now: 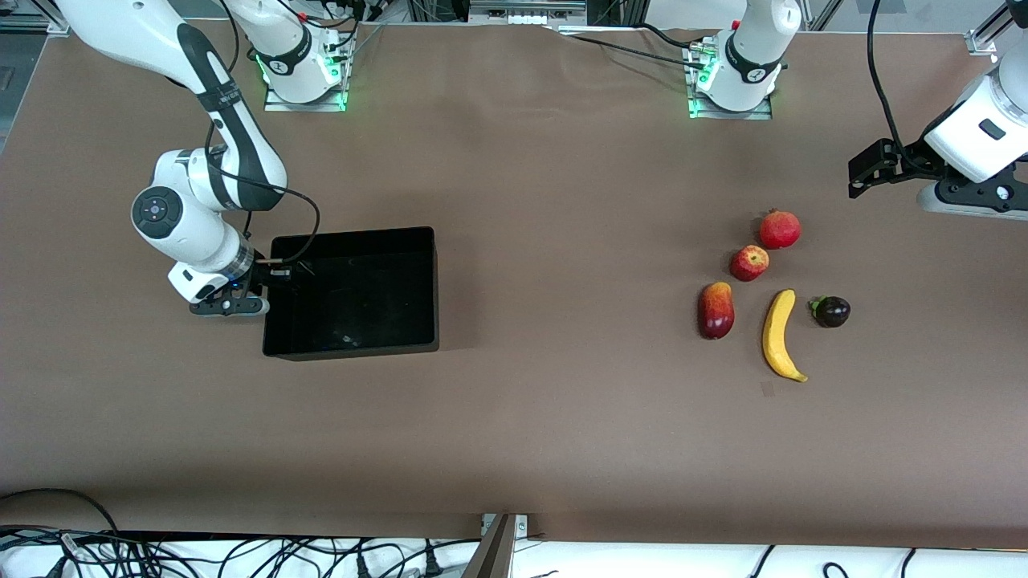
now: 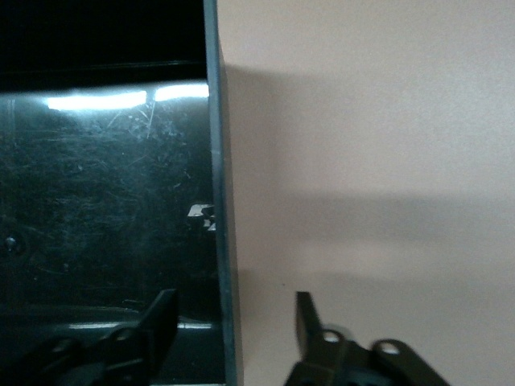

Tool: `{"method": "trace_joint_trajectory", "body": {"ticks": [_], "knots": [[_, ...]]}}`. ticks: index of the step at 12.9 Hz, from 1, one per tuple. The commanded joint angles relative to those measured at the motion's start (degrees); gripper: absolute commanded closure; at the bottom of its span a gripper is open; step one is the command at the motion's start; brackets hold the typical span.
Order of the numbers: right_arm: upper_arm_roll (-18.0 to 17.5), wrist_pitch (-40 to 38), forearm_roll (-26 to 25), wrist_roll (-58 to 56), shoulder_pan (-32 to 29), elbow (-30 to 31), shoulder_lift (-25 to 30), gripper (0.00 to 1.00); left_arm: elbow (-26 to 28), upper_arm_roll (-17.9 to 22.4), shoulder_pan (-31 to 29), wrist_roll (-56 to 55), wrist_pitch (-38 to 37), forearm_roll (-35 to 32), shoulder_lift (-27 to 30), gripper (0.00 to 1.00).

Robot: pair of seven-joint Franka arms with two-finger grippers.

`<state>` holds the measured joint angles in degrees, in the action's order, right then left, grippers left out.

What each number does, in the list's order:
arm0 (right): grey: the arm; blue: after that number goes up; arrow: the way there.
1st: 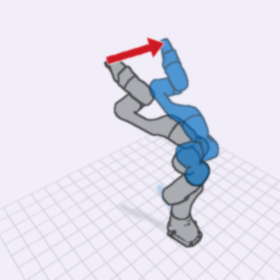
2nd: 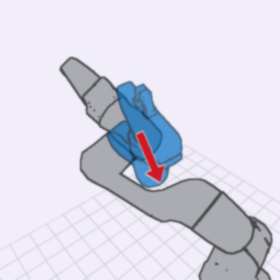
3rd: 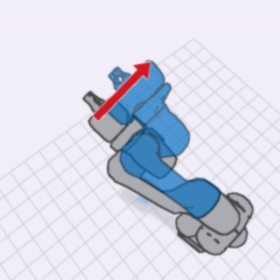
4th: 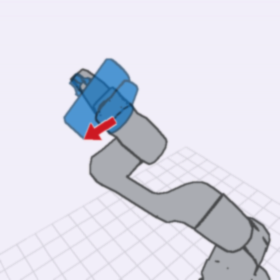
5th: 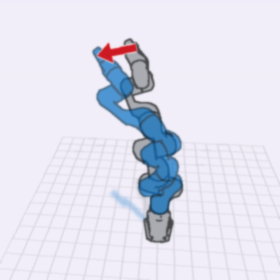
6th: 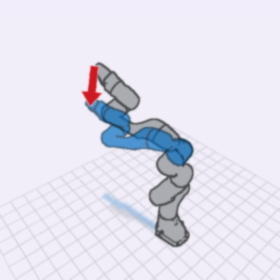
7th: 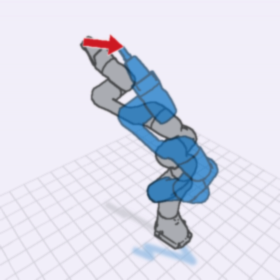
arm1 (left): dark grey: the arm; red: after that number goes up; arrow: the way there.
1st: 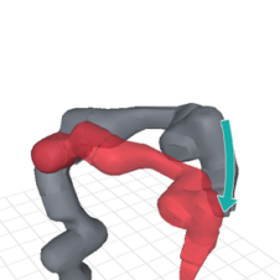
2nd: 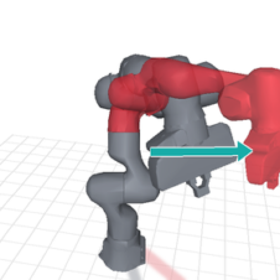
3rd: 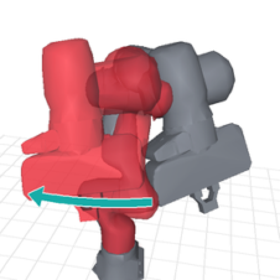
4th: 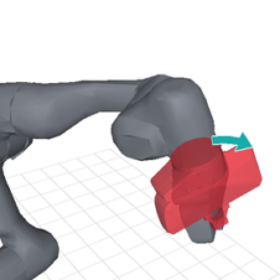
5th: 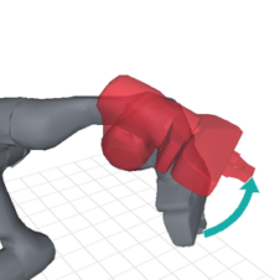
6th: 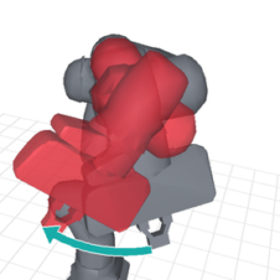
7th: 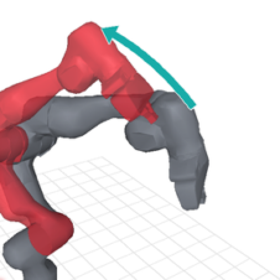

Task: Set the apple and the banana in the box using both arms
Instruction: 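Reach the right gripper down to the black box's side wall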

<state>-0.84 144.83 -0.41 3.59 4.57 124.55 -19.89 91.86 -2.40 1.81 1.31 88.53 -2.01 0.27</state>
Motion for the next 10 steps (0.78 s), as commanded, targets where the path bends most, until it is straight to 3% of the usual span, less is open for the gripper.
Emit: {"method": "trace_joint_trajectory", "body": {"ticks": [1, 4, 6, 8, 10], "knots": [[-0.5, 0.3, 0.9, -0.4, -0.3, 0.8, 1.2, 1.00, -2.0, -0.1, 0.1, 0.3, -1.5, -1.2, -0.9, 0.00], [-4.1, -3.7, 0.9, -0.2, -0.2, -1.7, 2.2, 1.00, -2.0, -0.1, 0.1, 0.2, -1.6, -1.2, -0.9, 0.00], [-8.0, -8.7, 1.0, 4.2, 0.1, -7.4, 2.1, 1.00, -2.0, -0.1, 0.1, 0.2, -1.5, -1.2, -0.9, 0.00], [-9.1, -14.9, 1.7, 12.0, 6.4, -14.5, 1.4, 1.00, -2.0, -0.1, 0.1, 0.2, -1.6, -1.2, -0.9, 0.00], [-9.2, -20.2, 2.0, 21.8, 13.7, -24.4, -3.3, 1.00, -2.0, -0.1, 0.2, 0.2, -1.6, -1.2, -0.9, 0.00]]}}
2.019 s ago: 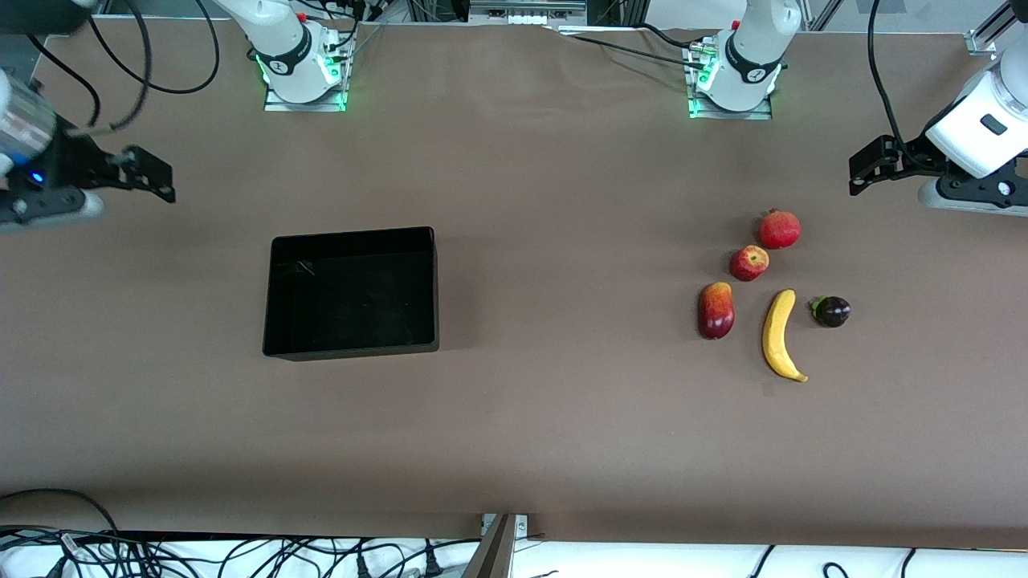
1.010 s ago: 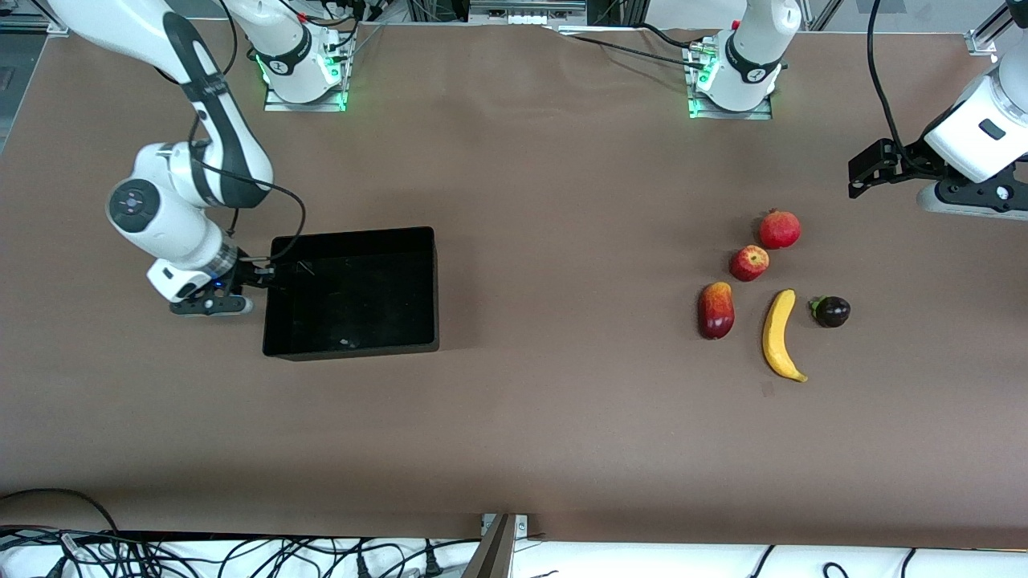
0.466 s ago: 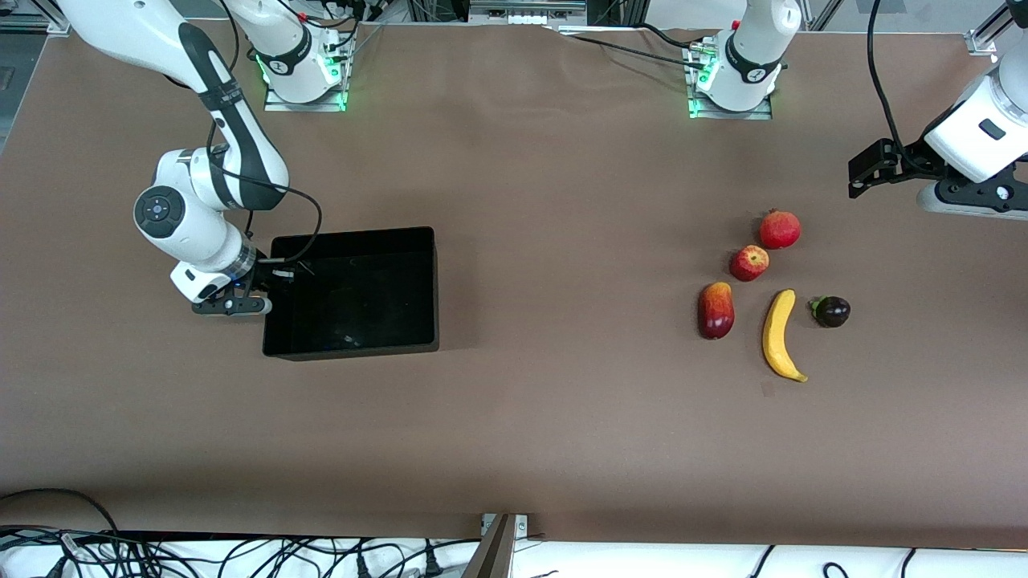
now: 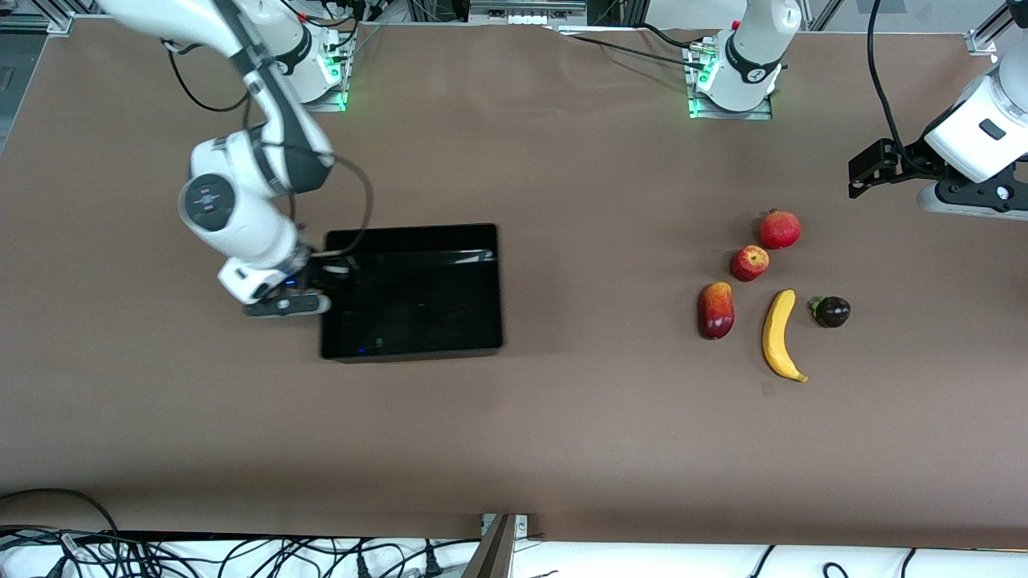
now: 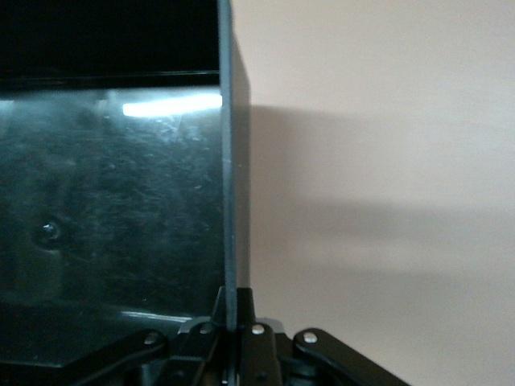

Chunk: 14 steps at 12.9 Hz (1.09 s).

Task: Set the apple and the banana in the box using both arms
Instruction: 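Push the black box with the right gripper toward the fruit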

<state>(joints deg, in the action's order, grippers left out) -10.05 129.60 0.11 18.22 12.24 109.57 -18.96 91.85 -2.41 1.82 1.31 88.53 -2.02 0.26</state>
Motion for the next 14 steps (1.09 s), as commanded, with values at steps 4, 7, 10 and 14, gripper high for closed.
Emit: {"method": "trace_joint_trajectory", "body": {"ticks": [4, 7, 10, 14], "knots": [[0.3, -3.8, 1.6, 22.9, 19.1, -25.3, -17.7, 1.00, -2.0, -0.1, 0.1, 0.2, -1.5, -1.2, -0.9, 0.00], [1.7, 3.3, 1.5, 28.6, 25.9, -31.3, -25.7, 1.00, -2.0, -0.1, 0.1, 0.2, -1.6, -1.2, -0.9, 0.00], [4.2, 6.5, 1.2, 30.0, 29.6, -33.8, -29.6, 1.00, -2.0, -0.1, 0.1, 0.2, -1.6, -1.2, -0.9, 0.00], [6.2, 10.7, 0.9, 33.3, 32.3, -33.8, -31.4, 1.00, -2.0, -0.1, 0.1, 0.2, -1.5, -1.2, -0.9, 0.00]]}}
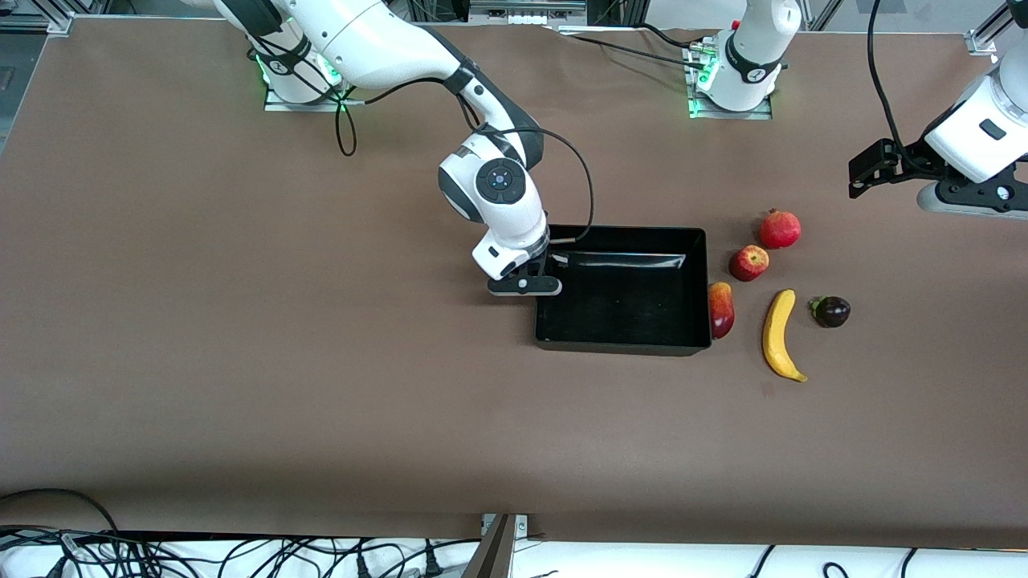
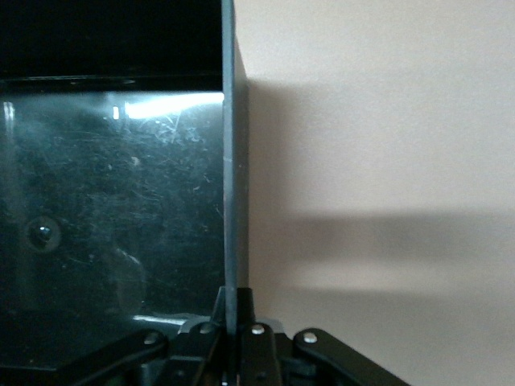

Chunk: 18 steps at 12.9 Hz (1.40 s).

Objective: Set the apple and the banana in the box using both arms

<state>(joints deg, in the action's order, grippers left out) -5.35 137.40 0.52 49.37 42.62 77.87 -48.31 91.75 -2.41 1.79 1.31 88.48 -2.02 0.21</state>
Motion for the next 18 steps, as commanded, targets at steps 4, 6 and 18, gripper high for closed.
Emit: {"method": "trace_joint_trajectory", "body": {"ticks": [4, 6, 18], "knots": [[2.3, 3.1, 0.4, 1.9, 2.7, -2.2, -2.1, 0.88, -1.9, -0.1, 0.1, 0.2, -1.6, -1.2, -0.8, 0.00], [3.1, 2.5, -0.5, 1.6, 2.7, -2.1, -1.0, 0.00, -1.9, -0.1, 0.1, 0.2, -1.6, -1.2, -0.8, 0.00], [8.1, -39.7, 5.3, -22.6, -13.6, 0.4, 30.3, 0.00, -1.9, -0.1, 0.1, 0.2, -1.6, -1.2, -0.8, 0.00]]}}
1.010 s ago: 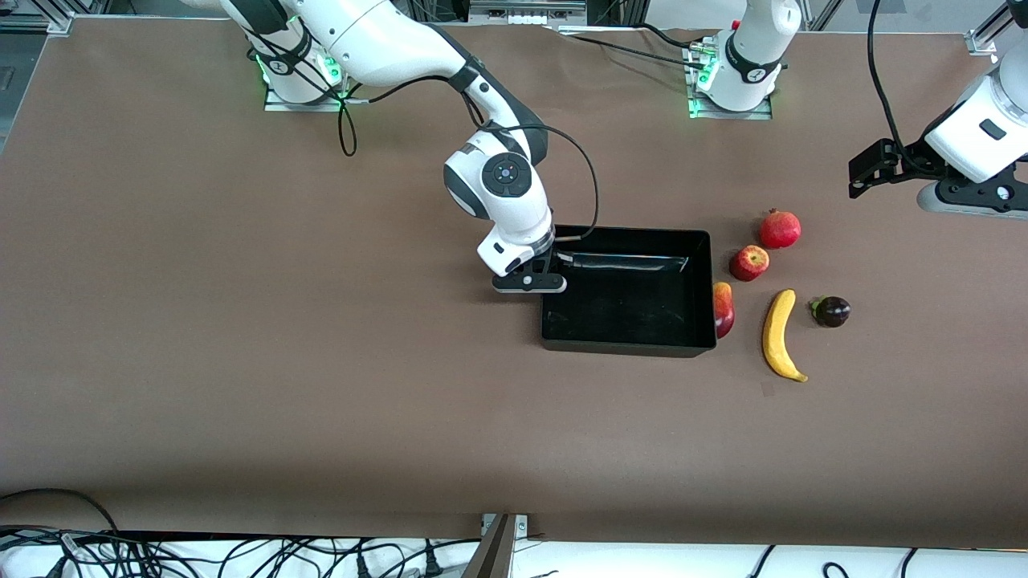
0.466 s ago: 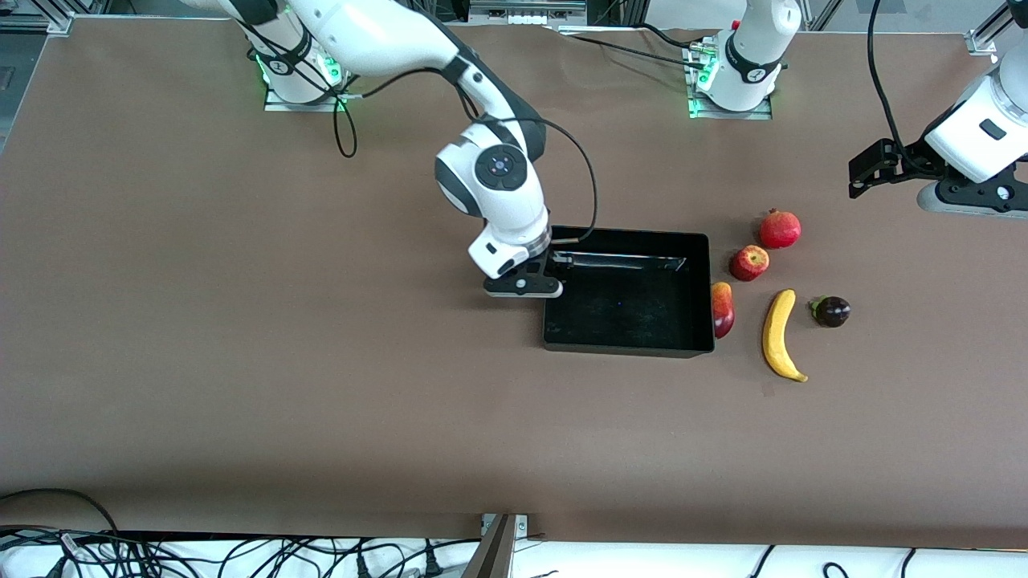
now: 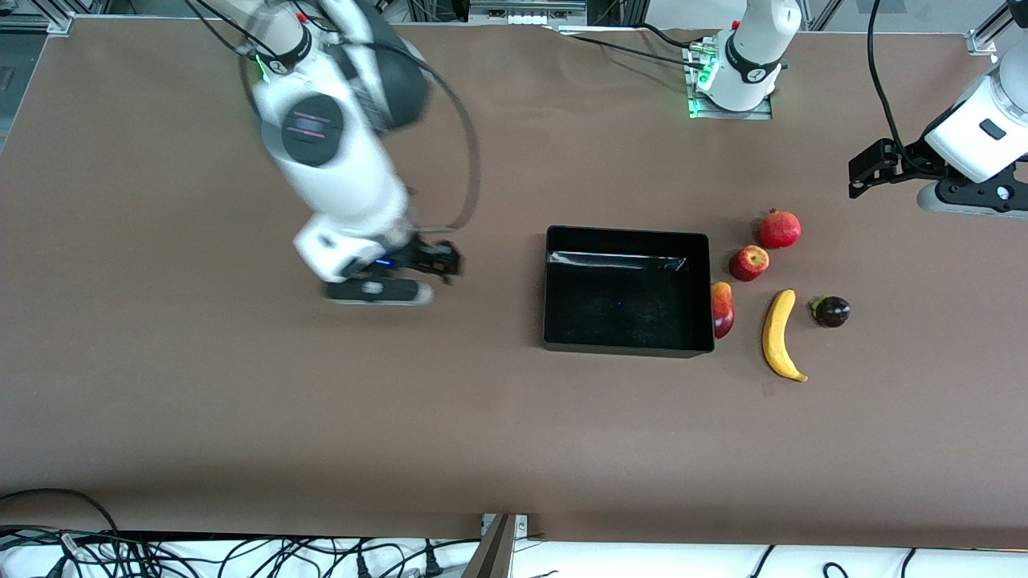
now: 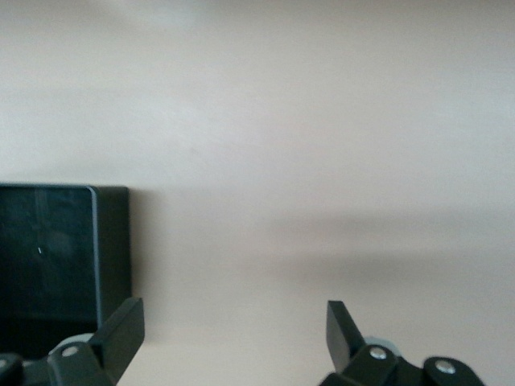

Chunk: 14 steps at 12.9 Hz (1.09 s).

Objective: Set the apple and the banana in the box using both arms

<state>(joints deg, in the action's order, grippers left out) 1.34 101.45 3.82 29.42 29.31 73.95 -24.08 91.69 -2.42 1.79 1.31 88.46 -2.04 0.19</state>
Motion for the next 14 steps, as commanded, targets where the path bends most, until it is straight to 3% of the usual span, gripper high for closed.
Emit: {"method": "trace_joint_trajectory", "body": {"ticks": [1, 4, 7, 9, 14], "knots": [[3.0, -5.0, 2.2, -5.0, -0.3, 6.9, 9.5, 0.00, -1.9, -0.1, 0.1, 0.2, -1.5, -1.2, -0.8, 0.00], [5.1, -4.9, 2.2, -9.2, -0.5, 15.9, 19.0, 0.00, -1.9, -0.1, 0.2, 0.2, -1.4, -1.2, -0.8, 0.00], [4.9, -6.0, 1.1, -15.4, -5.0, 21.4, 25.5, 0.00, -1.9, -0.1, 0.2, 0.2, -1.5, -1.2, -0.8, 0.00], [4.3, -7.1, 0.8, -20.9, -10.1, 21.0, 25.4, 0.00, -1.9, -0.1, 0.2, 0.2, -1.4, -1.2, -0.8, 0.00], [-1.2, -7.8, -0.1, -32.9, -24.4, 20.8, 25.7, 0.00, -1.9, -0.1, 0.2, 0.2, -1.4, -1.2, -0.8, 0.00]]}}
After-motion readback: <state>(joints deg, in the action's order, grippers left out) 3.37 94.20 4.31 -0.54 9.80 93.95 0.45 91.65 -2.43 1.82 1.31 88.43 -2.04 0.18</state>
